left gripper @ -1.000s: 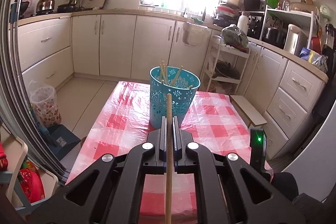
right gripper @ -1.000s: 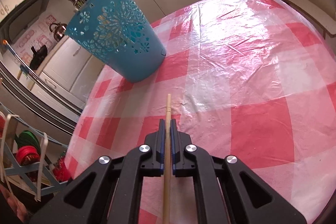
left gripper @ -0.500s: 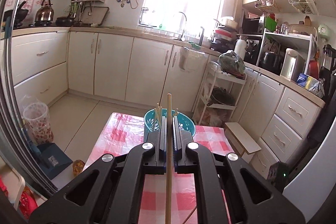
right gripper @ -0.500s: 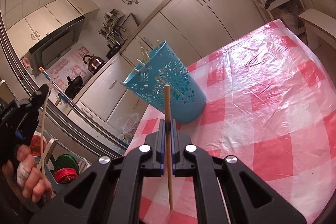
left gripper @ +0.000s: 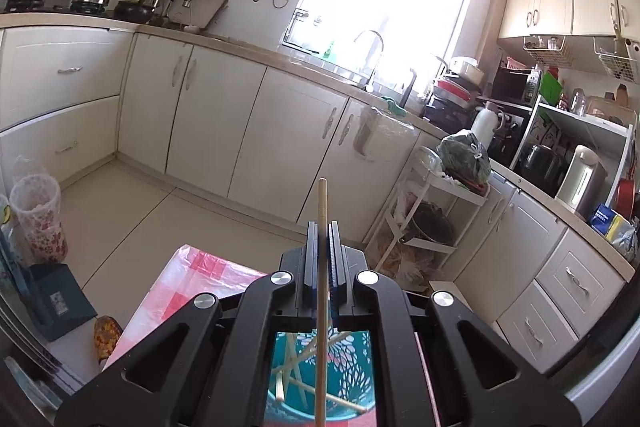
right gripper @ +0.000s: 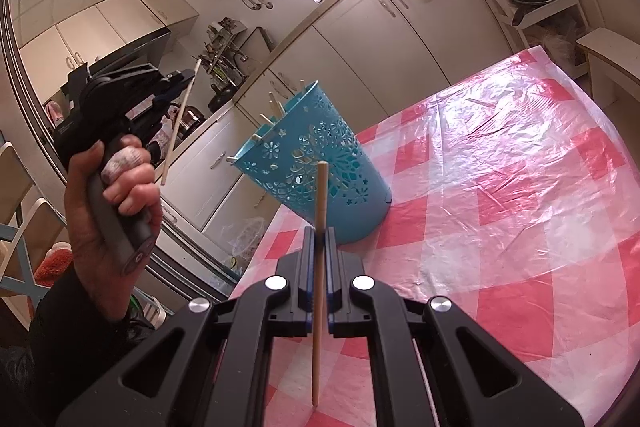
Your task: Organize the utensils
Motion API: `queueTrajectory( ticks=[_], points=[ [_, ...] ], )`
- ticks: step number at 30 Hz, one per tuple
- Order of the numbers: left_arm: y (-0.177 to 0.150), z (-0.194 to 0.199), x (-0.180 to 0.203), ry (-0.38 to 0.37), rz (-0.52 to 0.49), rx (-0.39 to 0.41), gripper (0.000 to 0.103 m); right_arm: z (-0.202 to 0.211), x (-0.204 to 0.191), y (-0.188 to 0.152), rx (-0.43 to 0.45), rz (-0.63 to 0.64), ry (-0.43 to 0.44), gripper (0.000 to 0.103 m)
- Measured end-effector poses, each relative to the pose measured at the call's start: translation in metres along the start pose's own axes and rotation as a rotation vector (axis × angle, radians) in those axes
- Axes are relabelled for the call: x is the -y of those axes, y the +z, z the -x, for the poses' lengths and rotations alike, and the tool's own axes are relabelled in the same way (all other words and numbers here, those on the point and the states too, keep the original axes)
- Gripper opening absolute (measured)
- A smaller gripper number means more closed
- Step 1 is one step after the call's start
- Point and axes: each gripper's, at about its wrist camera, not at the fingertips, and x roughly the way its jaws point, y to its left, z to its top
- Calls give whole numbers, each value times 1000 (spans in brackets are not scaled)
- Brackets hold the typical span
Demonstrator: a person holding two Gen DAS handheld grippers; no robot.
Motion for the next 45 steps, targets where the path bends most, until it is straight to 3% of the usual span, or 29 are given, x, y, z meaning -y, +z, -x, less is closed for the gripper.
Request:
queueTrajectory(
  ticks=[7,18,22,26,28,30,33,36,45],
  points=[
    [-5,-42,-7,21,65,17,4,-2,4,-1,-8,-5,8,5],
    [-19,-50,-10,46,37,56,4,-5,8,-1,-21,-27,14,5],
    [-30,-51,-4,51,-18,23,4,-6,9,1,-20,-30,12,5],
    [-50,-48,3,70,-112,-61,6,-3,8,1,-10,-23,9,5],
    [-58,-43,2,77,-141,-95,12,-2,7,1,-6,-18,8,5],
    [-65,-30,-1,97,-154,-110,33,0,5,1,0,-12,9,5],
    [-66,0,-9,116,-151,-89,49,2,1,1,11,-1,7,5],
    [-66,30,-21,132,-141,-72,54,5,-2,2,22,7,8,5],
    [-76,85,-63,177,-88,-93,56,12,-23,6,47,62,18,5]
  ],
)
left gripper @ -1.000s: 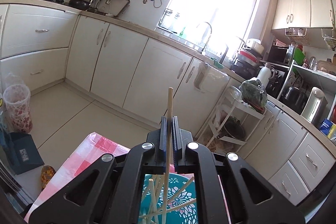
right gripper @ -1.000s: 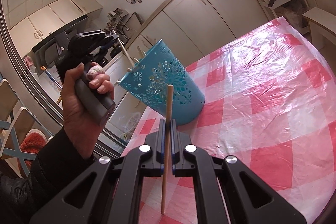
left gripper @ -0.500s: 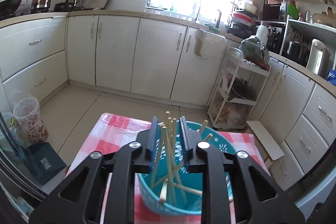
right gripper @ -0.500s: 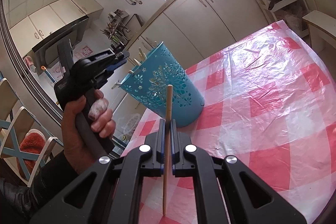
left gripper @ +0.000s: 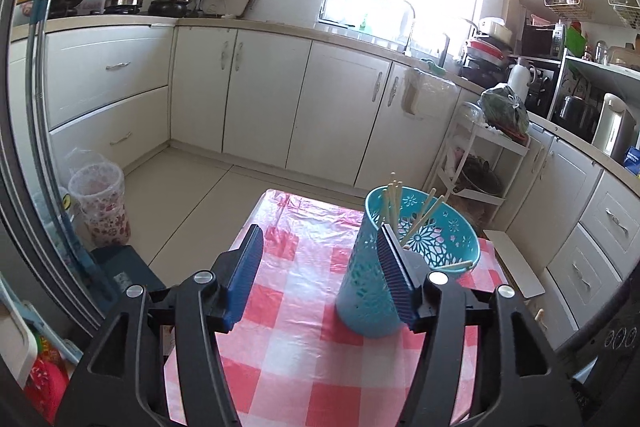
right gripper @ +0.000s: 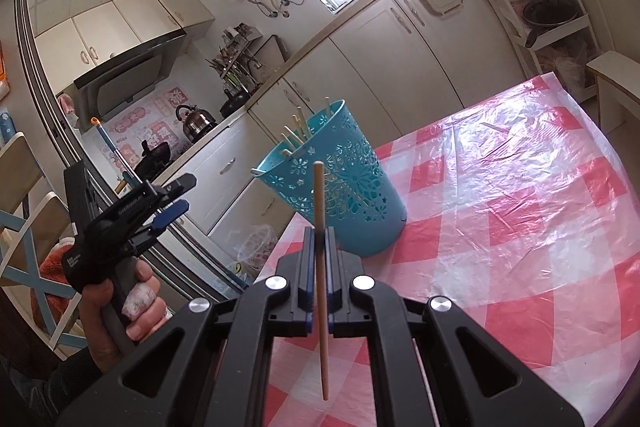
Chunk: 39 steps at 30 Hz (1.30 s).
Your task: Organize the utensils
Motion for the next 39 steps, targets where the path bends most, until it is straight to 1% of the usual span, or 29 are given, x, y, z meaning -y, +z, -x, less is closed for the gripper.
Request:
queueTrajectory(
  ticks=[5,9,14,19,22,25,28,30,32,34,37,39],
  points=[
    [-13,1,-16,14,22,-47,56,7,-15,13,28,25,27,5],
    [-27,0,-23,27,31,-80,56,13,-33,35,70,51,65,5],
    [-42,-1,-30,37,45,-117,56,22,-56,73,137,91,112,5],
    [-55,0,-36,38,63,-149,56,17,-81,122,214,157,131,5],
    [-59,3,-40,36,78,-157,56,10,-99,147,266,222,119,5],
    [-63,5,-45,35,94,-166,56,-9,-110,158,295,289,77,5],
    [-65,9,-48,36,98,-169,56,-38,-108,152,283,335,14,5],
    [-65,12,-48,35,94,-168,56,-63,-100,140,251,362,-40,5],
    [-65,16,-47,40,81,-166,58,-87,-90,125,208,388,-97,5],
    [-65,20,-44,56,60,-169,61,-110,-78,108,139,408,-145,5],
    [-61,27,-40,68,33,-174,67,-127,-66,89,49,405,-180,6],
    [-57,35,-36,78,12,-170,77,-119,-64,82,35,383,-188,15]
  ],
)
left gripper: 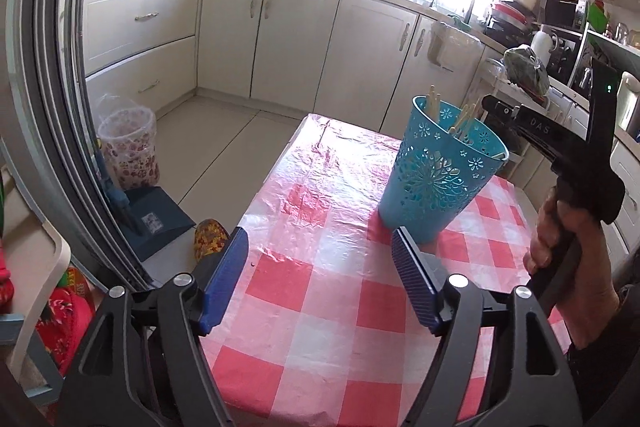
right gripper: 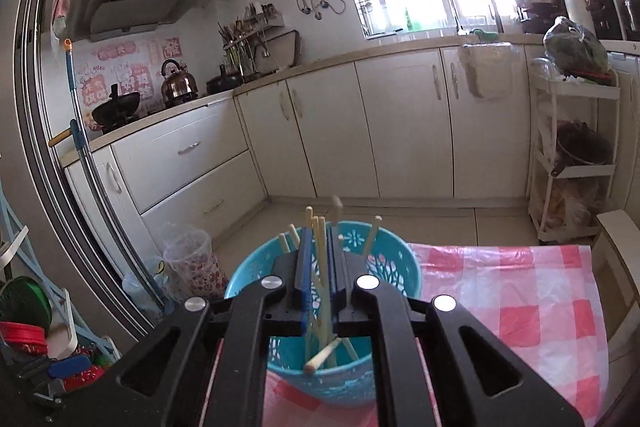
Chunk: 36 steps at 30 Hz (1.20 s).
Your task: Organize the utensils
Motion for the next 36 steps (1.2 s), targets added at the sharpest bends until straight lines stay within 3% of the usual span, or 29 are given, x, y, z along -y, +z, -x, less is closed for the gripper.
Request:
queueTrajectory(
  ticks=[2,4,7,10,14,21,25,28,30,36],
  points=[
    [3,10,3,8,-16,-2,83,21,-1,-5,-1,-36,-4,38],
    [4,22,6,9,-26,2,87,43,-5,-8,-17,-75,-24,54],
    [7,43,14,6,-62,3,92,76,-10,-18,-88,-137,-77,82],
    [7,71,23,13,-102,21,95,107,-16,-29,-173,-178,-135,94],
    [2,107,35,49,-161,6,95,151,-30,-38,-243,-206,-211,96],
    [-14,176,39,121,-173,48,95,233,-74,-40,-220,-171,-236,96],
    [-24,216,45,77,-202,41,95,276,-104,-41,-167,-117,-252,96],
    [-31,237,54,25,-253,-49,95,303,-121,-48,-151,-129,-231,96],
    [-38,249,59,39,-301,-78,95,318,-127,-53,-148,-156,-219,96],
    [-68,295,60,85,-270,28,95,363,-153,-84,-68,-204,-233,96]
  ],
)
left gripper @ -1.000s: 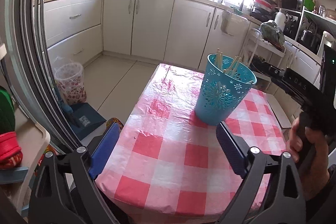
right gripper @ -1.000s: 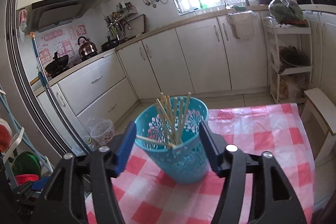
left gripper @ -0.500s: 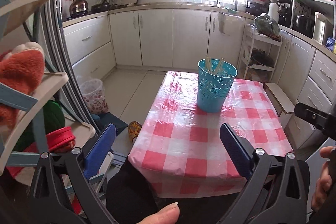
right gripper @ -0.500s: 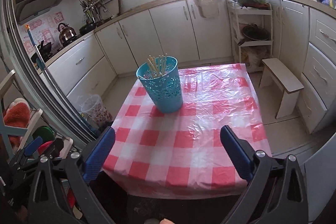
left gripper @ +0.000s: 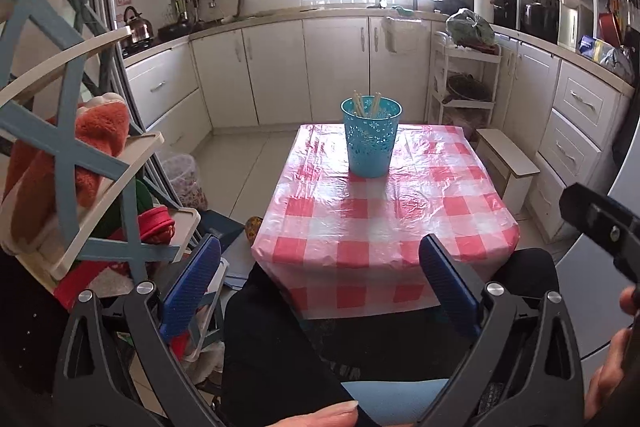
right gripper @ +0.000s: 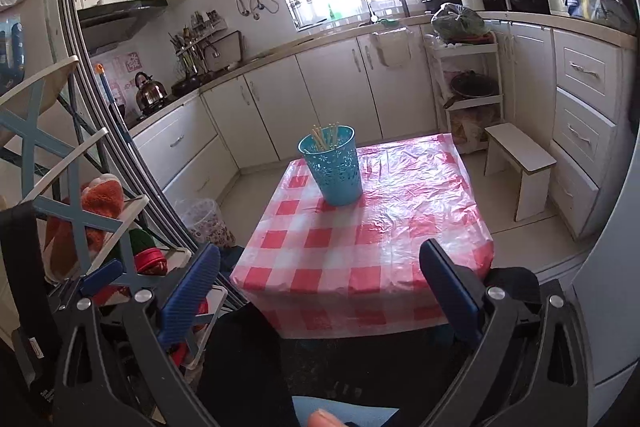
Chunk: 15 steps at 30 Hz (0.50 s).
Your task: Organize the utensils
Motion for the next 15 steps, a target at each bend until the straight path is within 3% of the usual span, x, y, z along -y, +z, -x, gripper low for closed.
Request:
queueTrajectory(
  ticks=[5,15],
  points=[
    [-12,19,8,23,-26,16,95,25,-5,-33,54,14,-18,96],
    [-17,42,2,16,0,65,95,47,-11,-38,89,29,-30,96]
  ],
)
